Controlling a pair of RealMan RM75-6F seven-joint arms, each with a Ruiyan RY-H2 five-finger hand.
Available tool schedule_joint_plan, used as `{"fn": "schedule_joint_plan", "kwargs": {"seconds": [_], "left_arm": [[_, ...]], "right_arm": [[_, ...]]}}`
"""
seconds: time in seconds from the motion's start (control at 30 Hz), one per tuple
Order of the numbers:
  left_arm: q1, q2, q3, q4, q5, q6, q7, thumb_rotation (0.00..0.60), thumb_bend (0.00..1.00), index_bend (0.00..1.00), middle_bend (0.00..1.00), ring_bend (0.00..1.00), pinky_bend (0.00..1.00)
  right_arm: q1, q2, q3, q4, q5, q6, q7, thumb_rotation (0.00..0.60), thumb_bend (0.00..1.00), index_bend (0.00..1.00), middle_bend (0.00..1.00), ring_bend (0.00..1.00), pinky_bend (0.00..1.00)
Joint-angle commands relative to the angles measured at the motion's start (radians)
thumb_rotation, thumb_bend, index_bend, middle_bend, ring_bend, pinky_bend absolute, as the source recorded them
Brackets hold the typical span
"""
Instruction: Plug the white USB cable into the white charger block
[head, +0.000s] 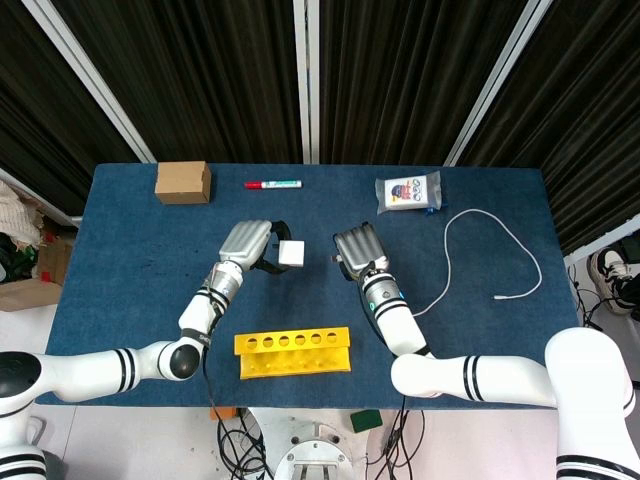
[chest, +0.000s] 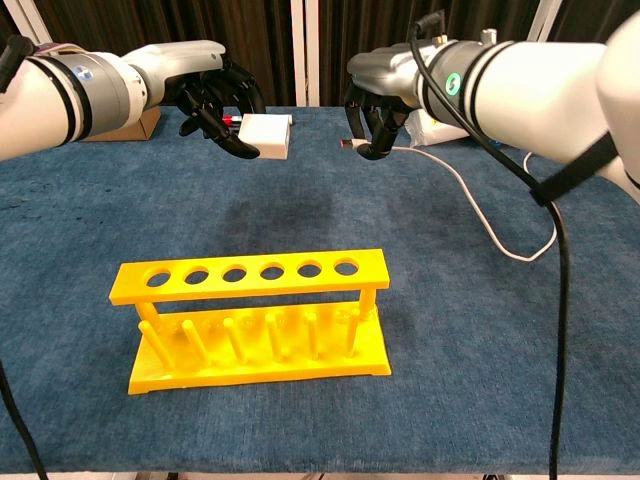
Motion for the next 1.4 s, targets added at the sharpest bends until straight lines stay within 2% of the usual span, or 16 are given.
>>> {"fn": "schedule_joint_plan", "kwargs": {"seconds": [0.03,0.37,1.4], "left_arm": [[-0.014,-0.005,0.001,-0.006,-0.026,0.01,0.02,0.6,0.2,0.61,0.52,0.69,0.79],[-0.016,0.009,-0.007,-0.022,-0.053,-0.006,-0.007,0.6,0.2,0.61,0.52,0.69,0.79],[-0.047,0.036,-0.002,-0.045,-0.113,-0.035,-0.034,0.6,0.2,0.61,0.52,0.69,0.79]], "right_arm": [[0.046,-0.021,0.025,0.011,0.058,0.023,-0.028,0.6,1.0,0.59,0.59,0.46,0.39],[0.096,-0.06,0.035,0.06,0.101,0.035,-0.026,0.6,1.0,0.59,0.59,0.47,0.4],[0.139,-0.097,0.014,0.081,0.083,0.064,-0.016,0.6,1.0,0.59,0.59,0.47,0.4]]}}
